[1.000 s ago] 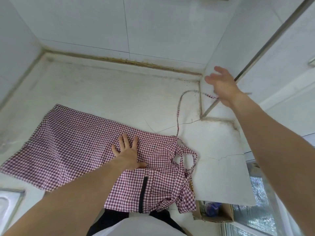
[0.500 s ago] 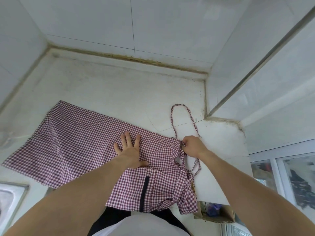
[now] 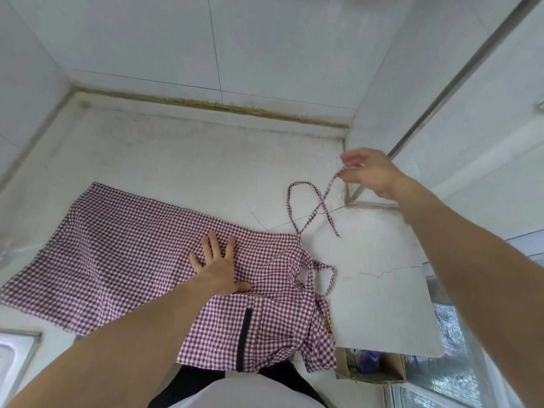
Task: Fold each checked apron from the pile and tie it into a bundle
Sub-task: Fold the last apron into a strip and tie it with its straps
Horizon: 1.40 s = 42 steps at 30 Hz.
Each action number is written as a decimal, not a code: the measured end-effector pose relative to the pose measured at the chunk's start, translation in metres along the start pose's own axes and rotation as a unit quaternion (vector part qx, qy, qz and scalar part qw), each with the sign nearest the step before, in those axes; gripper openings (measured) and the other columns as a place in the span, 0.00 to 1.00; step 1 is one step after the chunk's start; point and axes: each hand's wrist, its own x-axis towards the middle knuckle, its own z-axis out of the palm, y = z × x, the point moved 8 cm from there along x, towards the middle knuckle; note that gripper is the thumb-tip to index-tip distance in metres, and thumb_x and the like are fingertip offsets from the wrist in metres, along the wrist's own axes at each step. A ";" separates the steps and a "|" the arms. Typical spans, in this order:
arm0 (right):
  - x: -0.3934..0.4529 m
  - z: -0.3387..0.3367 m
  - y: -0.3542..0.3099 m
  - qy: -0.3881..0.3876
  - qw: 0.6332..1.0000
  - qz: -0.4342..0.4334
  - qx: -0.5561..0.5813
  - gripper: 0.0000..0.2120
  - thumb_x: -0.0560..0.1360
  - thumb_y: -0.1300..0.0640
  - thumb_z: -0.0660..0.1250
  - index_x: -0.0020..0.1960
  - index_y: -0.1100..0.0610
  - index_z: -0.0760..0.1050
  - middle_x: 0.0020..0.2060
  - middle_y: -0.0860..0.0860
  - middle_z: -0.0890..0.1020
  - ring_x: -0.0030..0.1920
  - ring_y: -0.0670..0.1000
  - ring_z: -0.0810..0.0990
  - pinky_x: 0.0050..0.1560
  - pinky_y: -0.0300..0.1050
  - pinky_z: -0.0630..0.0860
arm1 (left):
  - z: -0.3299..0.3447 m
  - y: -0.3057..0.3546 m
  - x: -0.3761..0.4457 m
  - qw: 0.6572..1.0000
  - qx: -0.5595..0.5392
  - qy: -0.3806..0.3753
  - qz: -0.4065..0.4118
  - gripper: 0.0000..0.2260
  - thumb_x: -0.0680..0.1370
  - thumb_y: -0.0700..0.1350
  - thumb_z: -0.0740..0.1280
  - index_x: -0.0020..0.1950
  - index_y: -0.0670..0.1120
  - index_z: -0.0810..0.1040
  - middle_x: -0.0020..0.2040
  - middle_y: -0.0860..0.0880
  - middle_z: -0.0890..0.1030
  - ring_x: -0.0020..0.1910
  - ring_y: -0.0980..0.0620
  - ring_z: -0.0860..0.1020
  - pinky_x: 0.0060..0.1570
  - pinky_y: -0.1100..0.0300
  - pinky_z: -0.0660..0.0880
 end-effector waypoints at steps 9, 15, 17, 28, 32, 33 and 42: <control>-0.040 0.096 0.028 -0.023 0.958 -0.093 -0.270 0.09 0.80 0.53 0.66 0.53 0.58 0.79 0.50 0.52 0.80 0.49 0.50 0.79 0.55 0.45 0.75 | -0.001 -0.007 0.000 1.000 -0.014 0.003 -0.014 0.60 0.69 0.70 0.69 0.75 0.51 0.23 0.72 0.38 0.20 0.74 0.37 0.25 0.71 0.30 0.36; -0.086 0.133 0.135 -0.176 0.931 0.143 -0.287 0.44 0.69 0.38 0.76 0.74 0.59 0.63 0.70 0.55 0.71 0.69 0.54 0.71 0.67 0.47 0.70 | -0.003 -0.012 0.000 0.999 -0.030 0.005 -0.019 0.60 0.69 0.71 0.68 0.75 0.50 0.23 0.72 0.37 0.21 0.73 0.37 0.24 0.70 0.29 0.35; -0.091 0.129 0.143 -0.136 0.923 0.114 -0.341 0.41 0.66 0.40 0.78 0.71 0.56 0.65 0.65 0.54 0.71 0.67 0.55 0.70 0.65 0.49 0.71 | -0.003 -0.012 0.001 0.999 -0.029 0.002 -0.021 0.60 0.69 0.71 0.69 0.75 0.50 0.23 0.72 0.37 0.20 0.73 0.37 0.24 0.70 0.29 0.35; -0.085 0.071 0.178 -0.149 0.939 0.247 -0.185 0.06 0.75 0.63 0.69 0.51 0.63 0.79 0.45 0.57 0.84 0.44 0.55 0.84 0.44 0.47 0.83 | -0.008 -0.016 -0.002 0.999 -0.022 0.009 -0.023 0.58 0.70 0.72 0.67 0.76 0.52 0.24 0.73 0.39 0.22 0.74 0.38 0.26 0.72 0.30 0.38; -0.097 0.077 0.146 -0.174 0.931 0.207 0.245 0.07 0.75 0.66 0.69 0.53 0.67 0.79 0.46 0.60 0.84 0.49 0.57 0.84 0.56 0.52 0.81 | -0.008 -0.018 -0.002 0.999 -0.022 0.016 -0.028 0.56 0.71 0.72 0.65 0.76 0.53 0.25 0.74 0.40 0.23 0.75 0.39 0.27 0.73 0.31 0.39; -0.103 0.077 0.139 -0.185 0.916 0.186 0.303 0.05 0.75 0.63 0.70 0.49 0.65 0.80 0.39 0.57 0.82 0.42 0.55 0.83 0.53 0.50 0.81 | -0.009 -0.019 -0.002 0.999 -0.023 0.018 -0.032 0.56 0.71 0.72 0.65 0.76 0.53 0.24 0.74 0.39 0.23 0.75 0.39 0.27 0.73 0.31 0.39; -0.132 0.056 0.159 -0.280 0.934 0.169 -0.145 0.11 0.69 0.58 0.79 0.49 0.56 0.82 0.48 0.54 0.85 0.45 0.52 0.81 0.43 0.41 0.75 | -0.011 -0.028 -0.002 0.998 -0.031 0.028 -0.038 0.57 0.69 0.75 0.63 0.77 0.53 0.26 0.75 0.40 0.23 0.75 0.39 0.27 0.73 0.31 0.40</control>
